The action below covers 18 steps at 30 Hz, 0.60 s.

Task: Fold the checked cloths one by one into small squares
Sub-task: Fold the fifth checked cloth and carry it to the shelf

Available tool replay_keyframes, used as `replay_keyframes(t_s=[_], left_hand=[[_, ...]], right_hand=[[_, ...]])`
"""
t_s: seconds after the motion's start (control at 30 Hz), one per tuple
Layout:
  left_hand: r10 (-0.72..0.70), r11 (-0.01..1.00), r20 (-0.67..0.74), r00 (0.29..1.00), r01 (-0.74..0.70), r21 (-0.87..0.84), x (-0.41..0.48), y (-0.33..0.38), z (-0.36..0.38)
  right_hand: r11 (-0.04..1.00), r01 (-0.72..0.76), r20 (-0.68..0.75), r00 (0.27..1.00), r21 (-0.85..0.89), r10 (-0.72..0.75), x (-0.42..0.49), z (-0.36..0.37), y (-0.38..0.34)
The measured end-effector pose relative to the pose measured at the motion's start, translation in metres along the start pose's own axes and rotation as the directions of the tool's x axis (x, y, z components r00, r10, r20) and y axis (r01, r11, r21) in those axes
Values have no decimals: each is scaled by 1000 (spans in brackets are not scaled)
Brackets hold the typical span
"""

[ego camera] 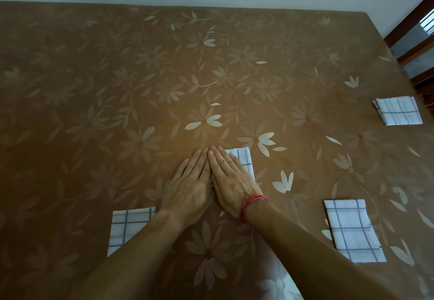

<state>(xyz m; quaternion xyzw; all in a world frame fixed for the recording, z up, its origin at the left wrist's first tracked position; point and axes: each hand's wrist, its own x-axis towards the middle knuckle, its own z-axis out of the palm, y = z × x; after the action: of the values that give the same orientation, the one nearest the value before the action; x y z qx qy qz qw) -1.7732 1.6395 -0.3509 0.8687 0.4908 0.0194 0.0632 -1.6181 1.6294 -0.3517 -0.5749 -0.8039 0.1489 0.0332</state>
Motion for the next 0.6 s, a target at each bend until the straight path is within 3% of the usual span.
replay_keyframes(t_s=[0.33, 0.6], left_hand=[[12, 1000, 34, 999, -13, 12, 1, -2, 1], [7, 1000, 77, 997, -7, -2, 1, -1, -4]], right_hand=[[994, -14, 0, 1000, -107, 14, -8, -9, 16], [985, -30, 100, 994, -168, 47, -32, -30, 64]])
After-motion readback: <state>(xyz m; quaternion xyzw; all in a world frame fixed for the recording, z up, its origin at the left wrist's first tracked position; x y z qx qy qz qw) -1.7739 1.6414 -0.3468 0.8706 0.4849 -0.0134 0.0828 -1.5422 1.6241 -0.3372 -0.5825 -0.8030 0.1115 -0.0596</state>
